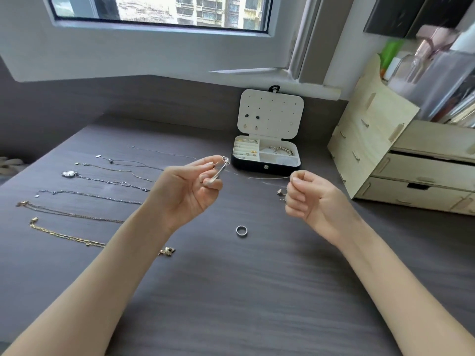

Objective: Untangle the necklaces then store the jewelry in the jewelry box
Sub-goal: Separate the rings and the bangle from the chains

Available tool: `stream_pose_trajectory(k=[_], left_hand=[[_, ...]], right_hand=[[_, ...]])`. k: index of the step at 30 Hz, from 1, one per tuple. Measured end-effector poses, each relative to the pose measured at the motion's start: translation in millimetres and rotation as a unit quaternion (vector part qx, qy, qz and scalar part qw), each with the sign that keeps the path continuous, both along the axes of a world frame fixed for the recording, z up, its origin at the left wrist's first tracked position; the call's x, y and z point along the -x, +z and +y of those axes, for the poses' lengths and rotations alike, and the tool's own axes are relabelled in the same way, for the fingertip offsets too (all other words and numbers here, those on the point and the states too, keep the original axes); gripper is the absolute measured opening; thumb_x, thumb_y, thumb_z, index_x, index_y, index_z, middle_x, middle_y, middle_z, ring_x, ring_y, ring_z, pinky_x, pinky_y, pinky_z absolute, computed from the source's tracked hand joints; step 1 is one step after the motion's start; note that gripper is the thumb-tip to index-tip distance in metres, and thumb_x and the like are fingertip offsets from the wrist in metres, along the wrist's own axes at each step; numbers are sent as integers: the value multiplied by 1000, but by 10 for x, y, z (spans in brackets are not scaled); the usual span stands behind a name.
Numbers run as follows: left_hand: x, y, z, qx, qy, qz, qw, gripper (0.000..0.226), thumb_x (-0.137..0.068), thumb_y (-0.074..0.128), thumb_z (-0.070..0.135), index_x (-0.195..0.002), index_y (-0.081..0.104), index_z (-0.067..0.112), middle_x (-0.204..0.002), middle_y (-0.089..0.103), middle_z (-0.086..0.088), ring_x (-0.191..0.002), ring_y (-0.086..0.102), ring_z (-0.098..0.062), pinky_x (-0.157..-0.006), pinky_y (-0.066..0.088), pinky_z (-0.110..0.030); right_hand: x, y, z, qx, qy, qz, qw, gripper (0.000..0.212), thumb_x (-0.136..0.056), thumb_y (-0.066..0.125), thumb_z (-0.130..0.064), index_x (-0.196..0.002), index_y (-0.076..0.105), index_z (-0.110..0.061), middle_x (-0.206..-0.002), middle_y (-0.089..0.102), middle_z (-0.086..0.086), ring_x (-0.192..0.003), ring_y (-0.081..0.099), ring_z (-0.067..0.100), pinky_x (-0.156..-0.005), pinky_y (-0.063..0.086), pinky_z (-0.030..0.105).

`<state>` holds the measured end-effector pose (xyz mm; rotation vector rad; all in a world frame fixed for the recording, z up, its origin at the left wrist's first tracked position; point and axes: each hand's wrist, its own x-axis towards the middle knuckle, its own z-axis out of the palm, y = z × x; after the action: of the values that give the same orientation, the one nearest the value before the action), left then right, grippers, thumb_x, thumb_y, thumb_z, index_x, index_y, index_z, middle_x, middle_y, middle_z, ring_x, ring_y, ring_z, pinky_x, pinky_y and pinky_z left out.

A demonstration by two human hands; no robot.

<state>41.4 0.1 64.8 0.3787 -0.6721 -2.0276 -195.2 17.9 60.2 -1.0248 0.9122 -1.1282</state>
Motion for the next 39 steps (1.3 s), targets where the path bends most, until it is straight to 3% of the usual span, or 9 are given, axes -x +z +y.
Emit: stream_pose_trajectory(k=[3, 6, 10, 13, 20, 26, 31, 39], left_hand=[[33, -46, -44, -43, 54, -41, 997, 17, -61, 66, -3, -78, 66, -1, -56, 42, -1, -42, 45, -8, -40, 42, -13], [65, -131, -100, -69, 110, -128, 983, 15, -85, 43, -5, -89, 56, 1, -66, 42, -4, -40, 46, -9, -41, 43, -14], [84, -188, -110, -48, 120, -231, 964, 18, -93, 39, -3, -88, 55, 4, -52, 47, -4, -40, 50, -10, -40, 46, -17], [95, -208, -114, -15, 123, -286, 950, 18, -94, 39, -3, -88, 55, 4, -49, 50, -4, -40, 52, -11, -42, 49, -20], [64, -239, -168, 51, 167, -398, 901, 12, -94, 43, -3, -91, 55, 1, -59, 56, -12, -49, 60, -18, -48, 55, -27], [-85, -62, -413, 103, 203, -528, 818, 13, -92, 45, -4, -87, 56, 2, -65, 57, -15, -55, 55, -22, -47, 55, -27], [-323, 54, -806, 109, 207, -618, 751, 18, -86, 43, -6, -89, 58, 4, -63, 58, -12, -53, 55, -20, -49, 57, -30], [200, -17, -725, 145, 45, -560, 815, 13, -92, 49, 0, -90, 60, 5, -68, 54, -11, -59, 59, -18, -52, 57, -29]], right_hand=[[60, 243, 19, 51, 32, -63, 996, 13, -79, 57, -9, -72, 47, -13, -52, 32, -4, -44, 27, 10, -43, 27, 21], [44, 574, 35, 110, 91, -109, 984, 19, -67, 72, -13, -76, 55, -13, -52, 35, -6, -45, 30, 8, -44, 32, 19], [-74, 998, 83, 168, 113, -108, 973, 13, -69, 68, -9, -75, 58, -14, -52, 34, -6, -45, 30, 7, -44, 31, 18], [-145, 1158, 114, 189, 104, -70, 974, 12, -77, 57, -2, -74, 56, -14, -51, 34, -6, -45, 29, 8, -44, 30, 19], [-144, 966, 99, 159, 69, 88, 981, 10, -74, 60, 1, -75, 54, -7, -54, 43, -3, -45, 31, 9, -46, 23, 23], [-194, 724, 34, 117, 52, 207, 970, 11, -84, 60, 5, -79, 57, -4, -56, 44, -3, -47, 29, 12, -47, 24, 24], [-261, 645, -3, 119, 67, 223, 965, 9, -83, 62, 4, -79, 60, -3, -58, 48, 0, -47, 30, 12, -49, 25, 27], [-185, 861, -14, 166, 40, 132, 976, 11, -77, 66, 2, -77, 59, -6, -56, 44, -2, -48, 30, 12, -49, 23, 26]])
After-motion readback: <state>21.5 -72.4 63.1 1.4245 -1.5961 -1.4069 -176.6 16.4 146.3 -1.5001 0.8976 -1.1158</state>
